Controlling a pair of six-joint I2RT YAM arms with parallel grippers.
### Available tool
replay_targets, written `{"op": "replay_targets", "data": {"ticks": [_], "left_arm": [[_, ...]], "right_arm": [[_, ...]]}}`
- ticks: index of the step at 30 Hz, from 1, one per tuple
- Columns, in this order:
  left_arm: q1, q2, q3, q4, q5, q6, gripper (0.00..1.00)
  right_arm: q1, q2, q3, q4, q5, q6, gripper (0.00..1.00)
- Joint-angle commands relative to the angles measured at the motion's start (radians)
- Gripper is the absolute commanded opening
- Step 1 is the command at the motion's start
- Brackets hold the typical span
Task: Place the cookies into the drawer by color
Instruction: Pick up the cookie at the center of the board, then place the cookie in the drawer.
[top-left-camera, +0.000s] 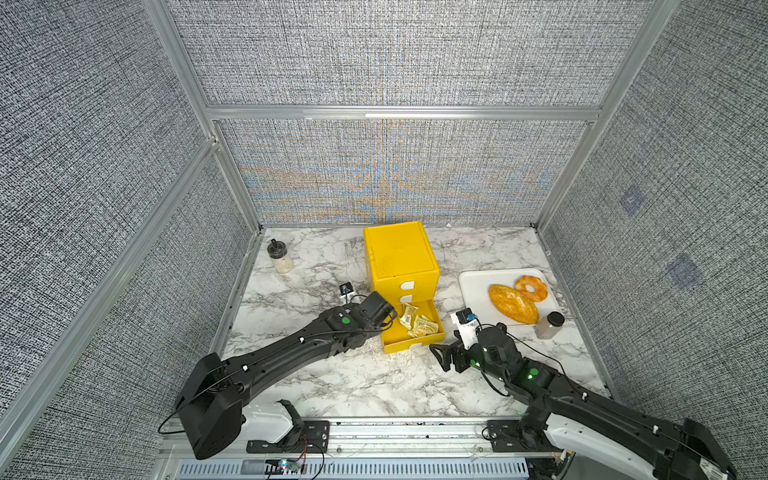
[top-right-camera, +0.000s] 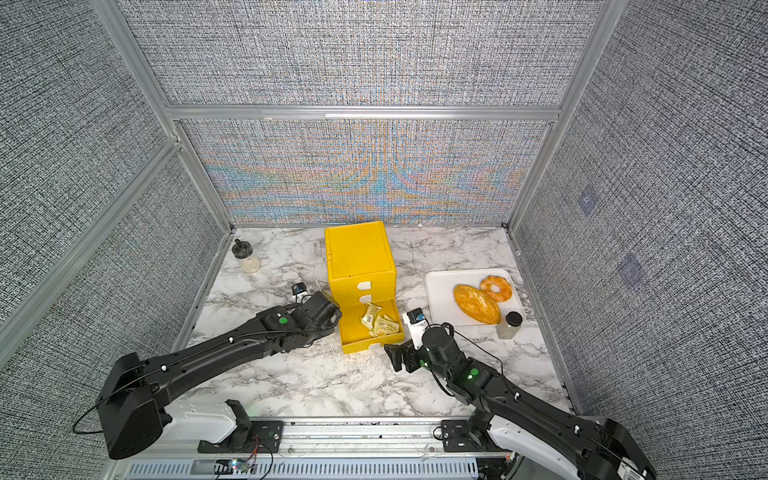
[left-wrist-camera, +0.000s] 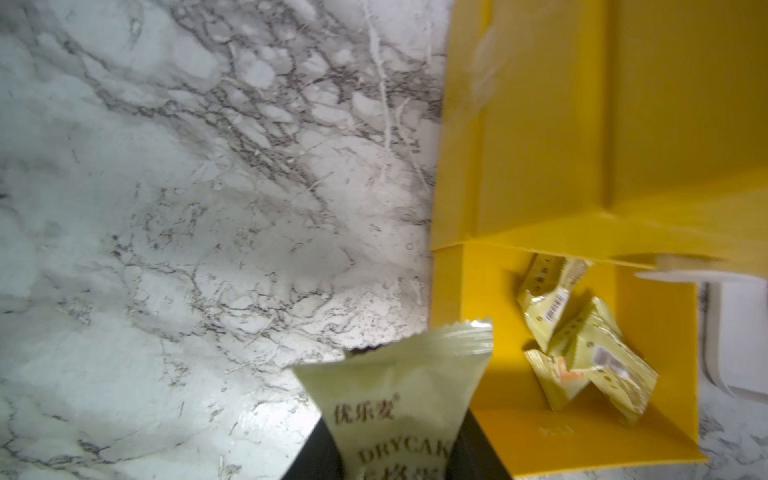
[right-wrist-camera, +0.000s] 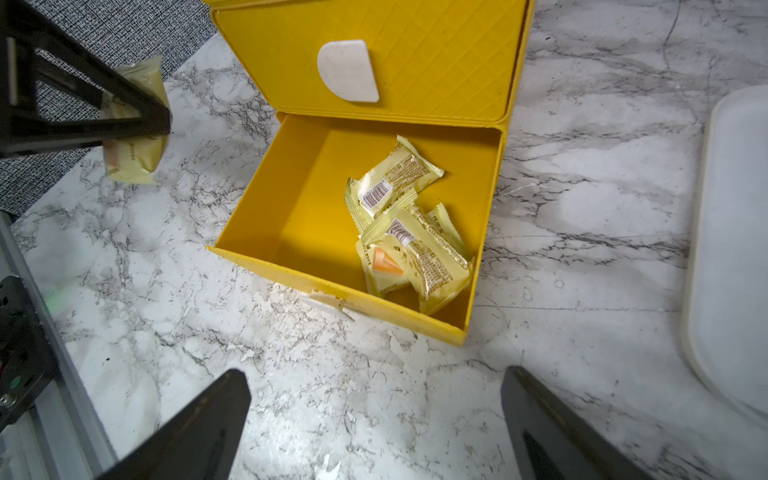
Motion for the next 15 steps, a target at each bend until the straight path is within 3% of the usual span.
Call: {"op": "replay_targets", "data": {"ticks": [1, 5, 11, 13, 15], "left_arm": [[-0.084, 0.051, 0.074, -0.019, -0.159, -0.005, 0.37], [-0.153, 0.155, 0.187, -0.031, -0.232, 0.032, 0.37], [-0.171, 0.27, 0.269, -0.043, -0.302, 0.065, 0.38], [-0.17, 0.286, 0.27, -0.04, -0.311, 0.071, 0.44], [-0.171, 0.296, 0.281, -0.044, -0.305, 0.08, 0.6]], "right_arm": [[-0.001, -0.008, -0.005, 0.001, 0.025, 0.006, 0.99], [-0.001, -0.011, -0.006, 0.0, 0.026, 0.006, 0.99], [-0.002, -0.013, -0.006, 0.0, 0.026, 0.006, 0.99], [-0.001, -0.013, -0.009, 0.001, 0.023, 0.005, 0.99], [-0.002, -0.011, -0.007, 0.003, 0.021, 0.005, 0.99]]}}
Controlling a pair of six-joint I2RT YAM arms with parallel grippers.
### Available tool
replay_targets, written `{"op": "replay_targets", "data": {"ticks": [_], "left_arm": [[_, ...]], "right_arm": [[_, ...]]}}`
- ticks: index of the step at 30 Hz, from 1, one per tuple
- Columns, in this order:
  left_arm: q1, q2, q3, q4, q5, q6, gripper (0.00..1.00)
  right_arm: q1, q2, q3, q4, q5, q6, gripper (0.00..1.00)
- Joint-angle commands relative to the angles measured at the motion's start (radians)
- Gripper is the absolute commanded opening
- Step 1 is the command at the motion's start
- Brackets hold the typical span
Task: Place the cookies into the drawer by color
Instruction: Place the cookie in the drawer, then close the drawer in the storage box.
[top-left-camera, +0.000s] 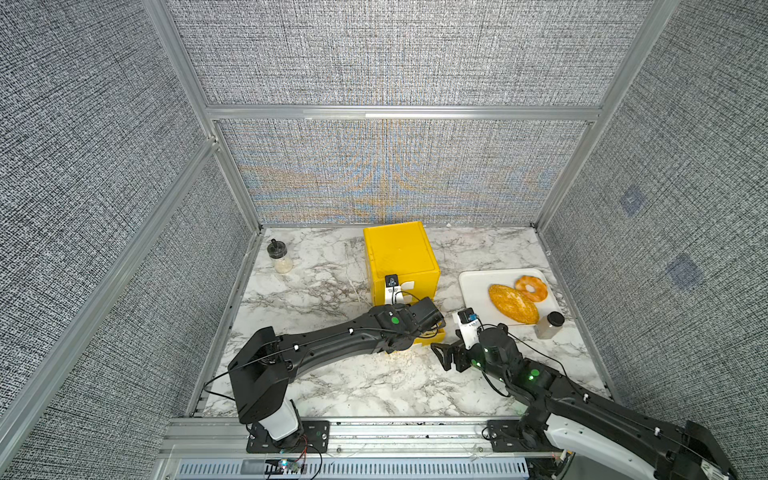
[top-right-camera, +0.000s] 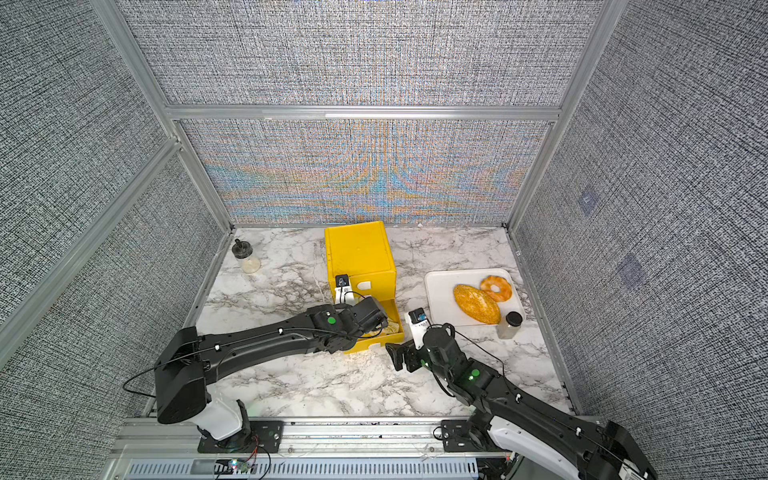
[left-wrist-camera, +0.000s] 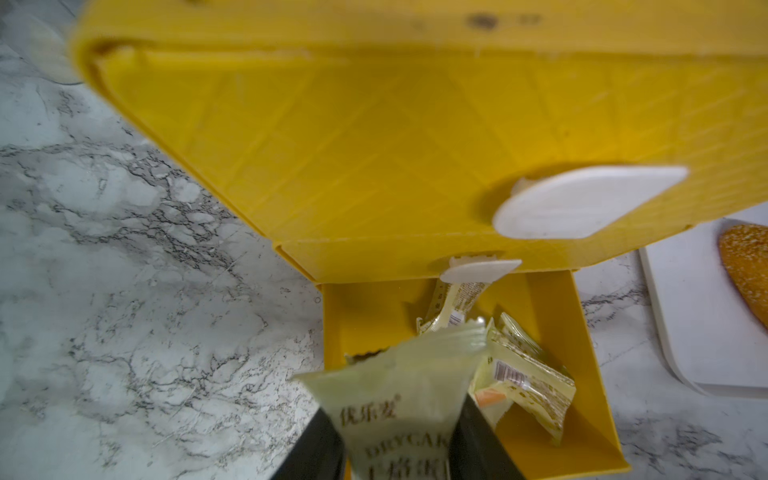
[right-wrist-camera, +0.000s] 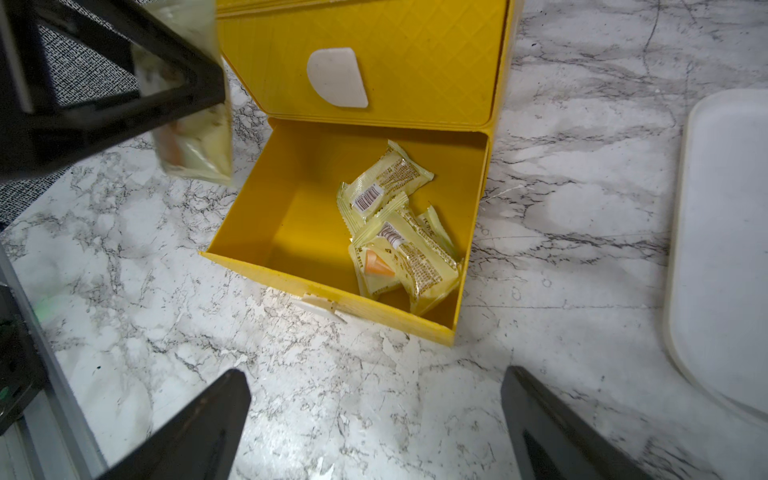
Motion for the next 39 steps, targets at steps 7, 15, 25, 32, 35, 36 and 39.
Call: {"op": "replay_targets", "data": {"ticks": [7, 15, 25, 32, 35, 36, 39], "left_arm": [[-0.001, -0.06, 0.036, -0.085, -0.025, 0.027, 0.87], [0.032, -0.236, 0.06, -0.131, -0.046, 0.134, 0.99], [0.302, -0.301, 0.113, -0.086, 0.319, 0.352, 0.99], [0.453, -0.162, 0.212, -0.087, 0.553, 0.415, 0.99], [0.495, -0.12, 0.228, -0.064, 0.62, 0.422, 0.99], [0.506, -0.107, 0.235, -0.065, 0.632, 0.423, 0.99], [0.531, -0.067, 0.259, -0.057, 0.653, 0.434, 0.99]], "right_arm": [[-0.001, 0.022, 0.001, 0.016, -0.007, -0.002, 0.99], [0.004, 0.074, -0.001, 0.067, -0.099, -0.006, 0.99], [0.225, 0.228, 0.062, 0.12, 0.066, 0.098, 0.99], [0.305, 0.283, 0.057, 0.147, 0.177, 0.161, 0.99], [0.31, 0.267, 0.019, 0.168, 0.205, 0.196, 0.99], [0.309, 0.263, 0.01, 0.172, 0.215, 0.21, 0.98], [0.306, 0.256, -0.021, 0.19, 0.242, 0.253, 0.96]]}}
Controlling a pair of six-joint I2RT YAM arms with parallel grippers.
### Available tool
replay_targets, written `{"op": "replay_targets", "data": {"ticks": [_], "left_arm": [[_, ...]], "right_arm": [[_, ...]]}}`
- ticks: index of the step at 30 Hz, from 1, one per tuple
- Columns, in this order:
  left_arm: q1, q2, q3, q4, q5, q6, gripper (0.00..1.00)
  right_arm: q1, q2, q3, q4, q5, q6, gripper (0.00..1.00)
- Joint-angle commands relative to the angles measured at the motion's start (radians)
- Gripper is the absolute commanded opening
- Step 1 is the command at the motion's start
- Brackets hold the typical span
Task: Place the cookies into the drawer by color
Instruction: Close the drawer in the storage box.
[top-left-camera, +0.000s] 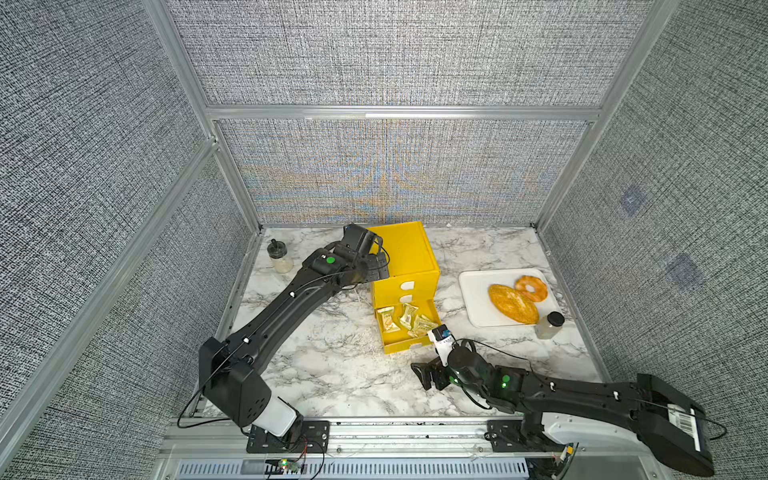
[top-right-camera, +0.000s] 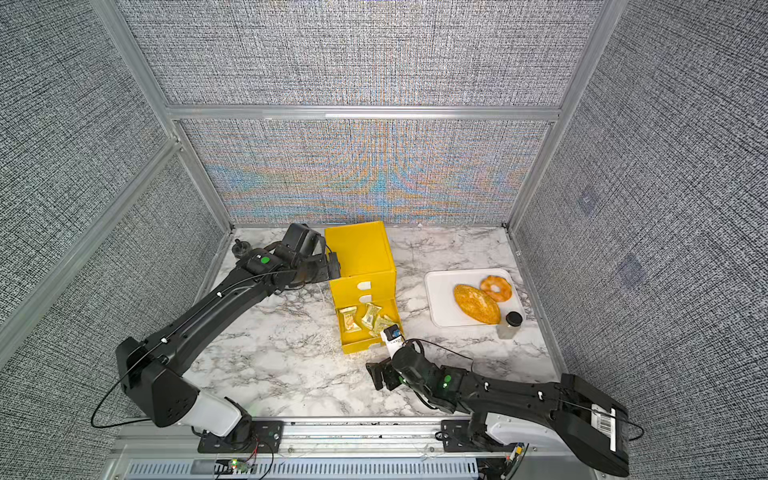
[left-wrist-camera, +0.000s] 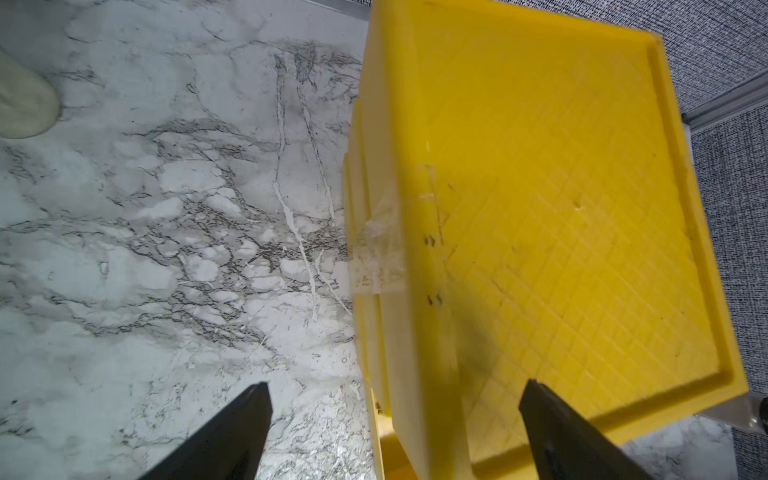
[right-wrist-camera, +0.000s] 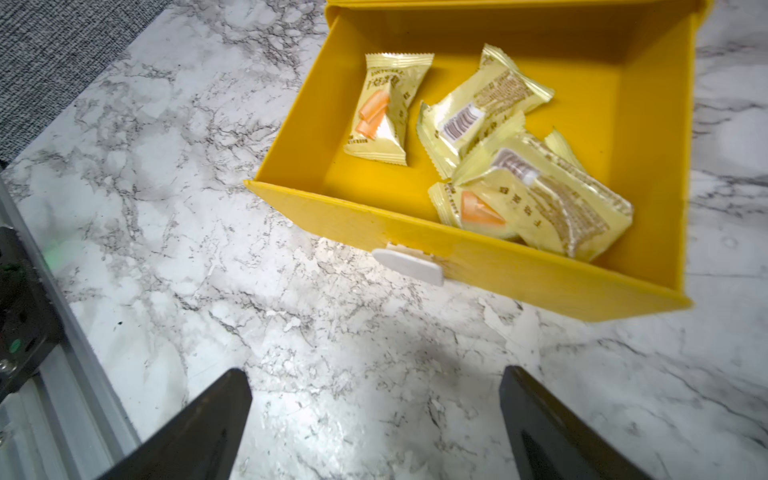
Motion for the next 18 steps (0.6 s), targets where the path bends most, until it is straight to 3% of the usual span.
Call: {"op": "replay_targets", "data": {"ticks": [1, 6, 12, 18], "left_arm": [[0.022, 0.042, 0.029, 0.028, 0.087, 0.031, 0.99], [0.037, 0.149, 0.081, -0.001, 0.145, 0.051, 0.99], [0.041, 0.218, 0.085, -0.006, 0.195, 0.062, 0.99], [0.041, 0.202, 0.034, 0.025, 0.19, 0.065, 0.99]], "right_arm": [[-0.004, 0.0, -0.024, 0.05, 0.055, 0.069, 0.95], [-0.041, 0.065, -0.025, 0.121, 0.022, 0.078, 0.83], [-0.132, 0.189, 0.006, 0.234, -0.057, 0.068, 0.56], [-0.228, 0.324, 0.084, 0.331, -0.111, 0.037, 0.46]]}}
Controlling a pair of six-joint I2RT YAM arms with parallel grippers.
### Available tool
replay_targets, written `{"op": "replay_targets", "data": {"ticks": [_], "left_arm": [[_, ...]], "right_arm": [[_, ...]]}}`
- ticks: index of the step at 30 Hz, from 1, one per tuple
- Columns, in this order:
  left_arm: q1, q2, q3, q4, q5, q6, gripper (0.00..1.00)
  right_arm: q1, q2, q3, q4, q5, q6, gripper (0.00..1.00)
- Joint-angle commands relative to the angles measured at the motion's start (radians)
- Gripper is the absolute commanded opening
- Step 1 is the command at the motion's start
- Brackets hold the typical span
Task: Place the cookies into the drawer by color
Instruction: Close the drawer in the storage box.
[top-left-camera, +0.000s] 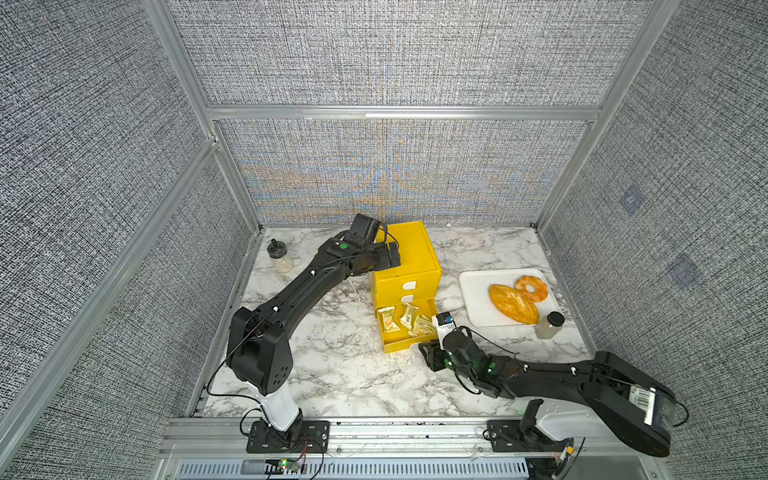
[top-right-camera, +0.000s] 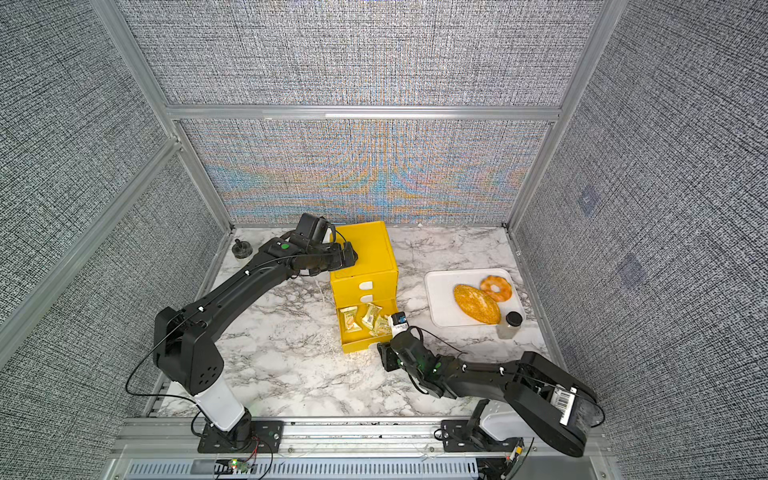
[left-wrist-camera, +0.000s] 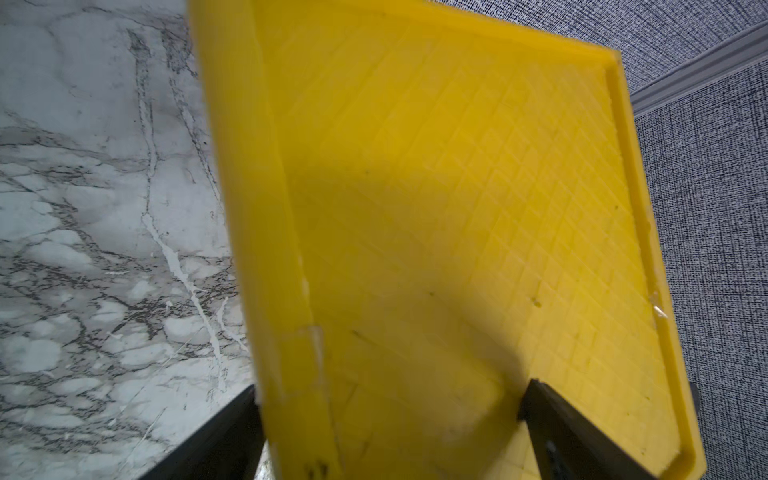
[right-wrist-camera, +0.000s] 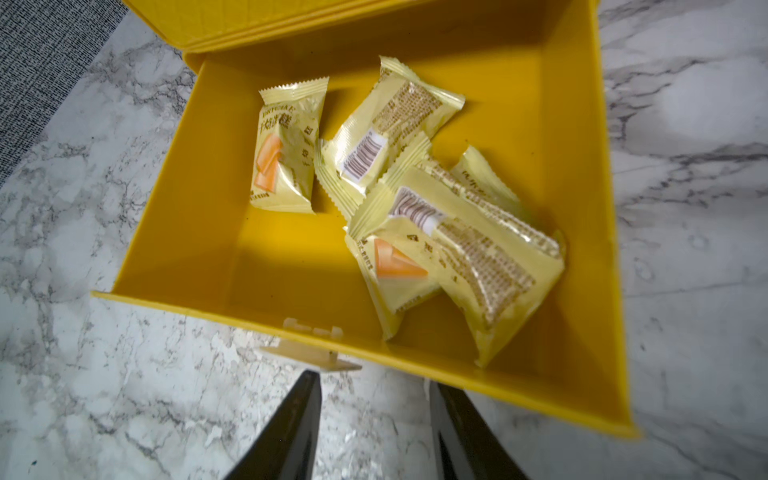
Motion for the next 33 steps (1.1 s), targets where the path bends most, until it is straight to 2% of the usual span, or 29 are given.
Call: {"op": "replay_targets", "data": {"ticks": [1, 7, 14, 24, 29, 33], "left_arm": [[-0.002, 0.017, -0.032, -0.13, -0.01, 0.037, 0.99], [-0.002, 0.005, -0.052, -0.117, -0.003, 0.032, 0.99], [-0.002, -0.025, -0.079, -0.095, 0.011, 0.023, 0.99], [-0.001, -0.06, -0.119, -0.068, 0.037, 0.014, 0.99], [-0.001, -0.08, -0.134, -0.045, 0.054, 0.005, 0.99], [-0.001, -0.101, -0.136, -0.048, 0.068, 0.008, 0.99]], "right_arm": [[-0.041, 0.058, 0.046, 0.114, -0.042, -0.023, 0.46], [-0.099, 0.207, 0.144, 0.223, -0.079, -0.006, 0.45], [-0.138, 0.307, 0.172, 0.368, -0.121, 0.126, 0.46], [-0.15, 0.425, 0.116, 0.674, -0.083, 0.336, 0.45], [-0.149, 0.492, 0.158, 0.744, -0.064, 0.37, 0.45], [-0.118, 0.463, 0.12, 0.797, -0.025, 0.366, 0.45]]}}
